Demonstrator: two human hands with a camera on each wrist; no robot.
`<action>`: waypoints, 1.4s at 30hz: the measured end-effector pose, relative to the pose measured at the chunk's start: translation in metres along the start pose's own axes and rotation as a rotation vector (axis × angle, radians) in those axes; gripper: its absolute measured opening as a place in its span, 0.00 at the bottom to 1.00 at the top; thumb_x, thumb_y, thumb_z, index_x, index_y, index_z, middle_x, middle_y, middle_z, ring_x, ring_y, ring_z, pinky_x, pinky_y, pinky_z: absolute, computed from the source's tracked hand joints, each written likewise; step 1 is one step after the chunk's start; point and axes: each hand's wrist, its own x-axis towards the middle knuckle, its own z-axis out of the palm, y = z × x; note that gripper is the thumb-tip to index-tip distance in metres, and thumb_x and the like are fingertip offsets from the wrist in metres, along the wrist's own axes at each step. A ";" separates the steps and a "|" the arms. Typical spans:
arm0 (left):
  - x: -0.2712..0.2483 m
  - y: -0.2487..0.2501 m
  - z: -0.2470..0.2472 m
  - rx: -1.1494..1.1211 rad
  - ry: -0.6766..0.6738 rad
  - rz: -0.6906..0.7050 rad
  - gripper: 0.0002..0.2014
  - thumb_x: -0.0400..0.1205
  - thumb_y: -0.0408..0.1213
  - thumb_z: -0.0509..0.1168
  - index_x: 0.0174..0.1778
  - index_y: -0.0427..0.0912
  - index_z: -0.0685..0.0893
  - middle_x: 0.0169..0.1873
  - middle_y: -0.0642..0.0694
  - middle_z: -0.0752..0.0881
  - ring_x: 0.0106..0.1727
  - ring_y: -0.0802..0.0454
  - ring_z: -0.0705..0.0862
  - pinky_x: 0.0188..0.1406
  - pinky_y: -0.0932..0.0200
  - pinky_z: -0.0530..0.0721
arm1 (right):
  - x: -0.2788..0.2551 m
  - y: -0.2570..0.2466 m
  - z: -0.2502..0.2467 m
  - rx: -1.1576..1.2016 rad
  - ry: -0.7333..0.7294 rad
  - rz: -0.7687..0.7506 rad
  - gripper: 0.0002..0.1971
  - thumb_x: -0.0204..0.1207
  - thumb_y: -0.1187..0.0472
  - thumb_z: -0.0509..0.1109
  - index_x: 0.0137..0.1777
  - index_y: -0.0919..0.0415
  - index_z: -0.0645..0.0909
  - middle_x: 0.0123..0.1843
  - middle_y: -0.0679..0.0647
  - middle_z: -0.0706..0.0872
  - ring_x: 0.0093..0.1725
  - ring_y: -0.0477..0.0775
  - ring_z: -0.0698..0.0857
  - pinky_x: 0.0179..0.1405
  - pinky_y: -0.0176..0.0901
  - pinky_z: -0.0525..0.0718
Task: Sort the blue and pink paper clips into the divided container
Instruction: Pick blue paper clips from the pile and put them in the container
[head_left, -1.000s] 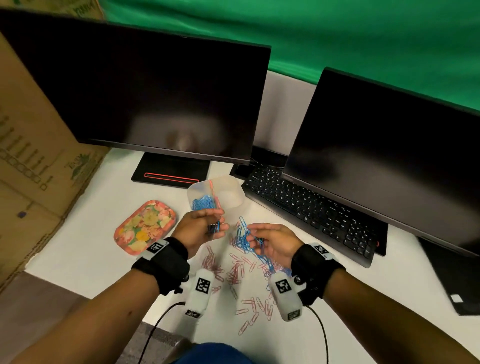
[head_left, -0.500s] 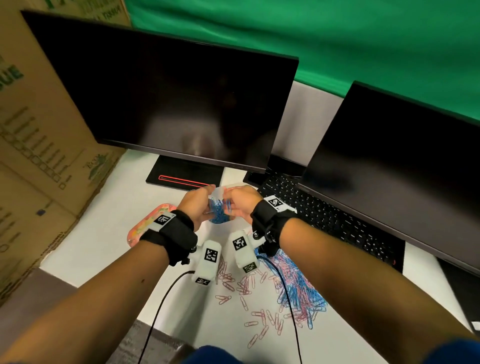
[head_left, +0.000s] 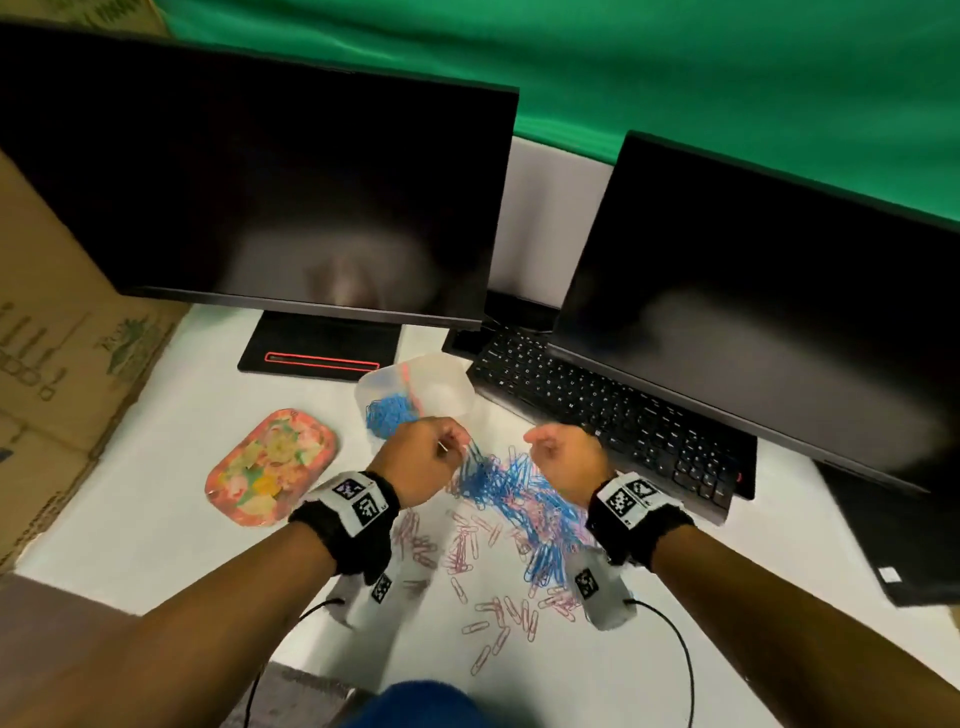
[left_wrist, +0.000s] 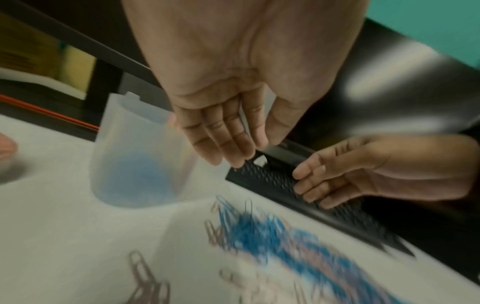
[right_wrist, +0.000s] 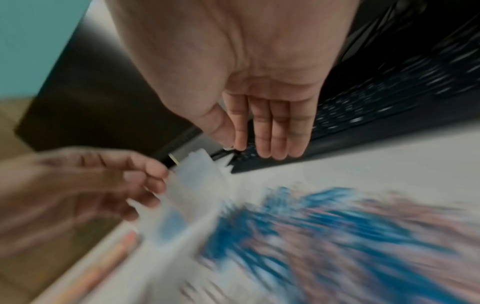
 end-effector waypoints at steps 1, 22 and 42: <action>-0.002 -0.002 0.011 0.098 -0.042 0.041 0.10 0.80 0.32 0.65 0.54 0.47 0.86 0.49 0.48 0.87 0.48 0.49 0.86 0.53 0.59 0.82 | -0.008 0.019 0.002 -0.125 0.003 0.005 0.15 0.80 0.61 0.64 0.64 0.55 0.83 0.62 0.55 0.88 0.61 0.58 0.85 0.64 0.44 0.80; -0.041 -0.042 0.073 0.743 -0.237 0.302 0.32 0.80 0.43 0.58 0.82 0.56 0.59 0.85 0.44 0.50 0.85 0.39 0.49 0.80 0.44 0.56 | -0.086 0.109 0.047 -0.651 -0.175 -0.345 0.37 0.78 0.29 0.48 0.81 0.34 0.32 0.83 0.56 0.28 0.82 0.67 0.29 0.79 0.66 0.29; -0.022 -0.062 0.042 0.556 -0.119 0.081 0.10 0.79 0.39 0.64 0.53 0.52 0.87 0.50 0.50 0.88 0.53 0.47 0.84 0.51 0.57 0.79 | -0.064 0.090 0.039 -0.642 -0.191 -0.348 0.32 0.82 0.37 0.53 0.83 0.47 0.56 0.87 0.55 0.47 0.86 0.56 0.48 0.83 0.60 0.44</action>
